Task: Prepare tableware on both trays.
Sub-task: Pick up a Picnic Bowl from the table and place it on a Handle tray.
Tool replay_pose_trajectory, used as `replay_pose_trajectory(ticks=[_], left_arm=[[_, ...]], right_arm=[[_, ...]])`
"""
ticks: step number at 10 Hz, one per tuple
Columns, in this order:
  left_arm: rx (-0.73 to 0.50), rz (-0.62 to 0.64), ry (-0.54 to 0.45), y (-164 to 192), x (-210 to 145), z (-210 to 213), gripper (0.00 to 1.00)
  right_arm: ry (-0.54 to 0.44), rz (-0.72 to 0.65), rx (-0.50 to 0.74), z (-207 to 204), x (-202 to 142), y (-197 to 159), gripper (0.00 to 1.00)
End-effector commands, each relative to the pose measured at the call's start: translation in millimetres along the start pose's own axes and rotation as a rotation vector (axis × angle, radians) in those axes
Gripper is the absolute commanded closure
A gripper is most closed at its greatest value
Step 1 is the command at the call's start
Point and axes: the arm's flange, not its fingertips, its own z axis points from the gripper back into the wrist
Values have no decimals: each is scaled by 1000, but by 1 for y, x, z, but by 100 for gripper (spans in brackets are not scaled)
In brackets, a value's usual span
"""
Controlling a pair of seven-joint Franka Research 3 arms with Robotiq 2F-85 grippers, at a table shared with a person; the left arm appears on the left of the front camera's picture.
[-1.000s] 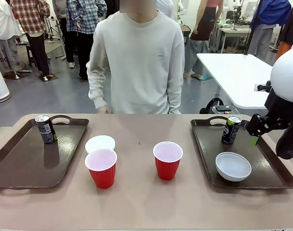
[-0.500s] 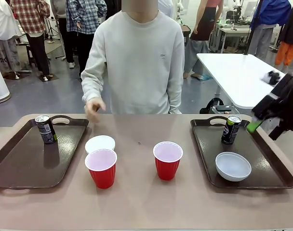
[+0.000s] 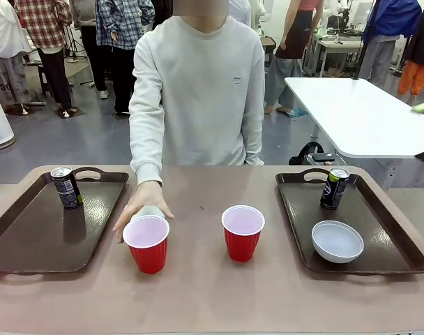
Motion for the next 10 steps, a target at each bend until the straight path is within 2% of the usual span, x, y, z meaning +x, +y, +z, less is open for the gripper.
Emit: replay_pose_trajectory(ticks=[1,2,3,4,10], left_arm=[[-10,-8,2,0,-2,2,0],[-10,-8,2,0,-2,2,0],[-10,-8,2,0,-2,2,0],[-10,-8,2,0,-2,2,0],[0,0,0,0,0,0,0]], right_arm=[[-83,104,283,0,-9,-8,0],[-44,164,258,-5,-20,-11,0],[-52,182,195,-16,-27,-11,0],[-64,61,242,13,-12,-9,0],[-64,61,242,13,-12,-9,0]])
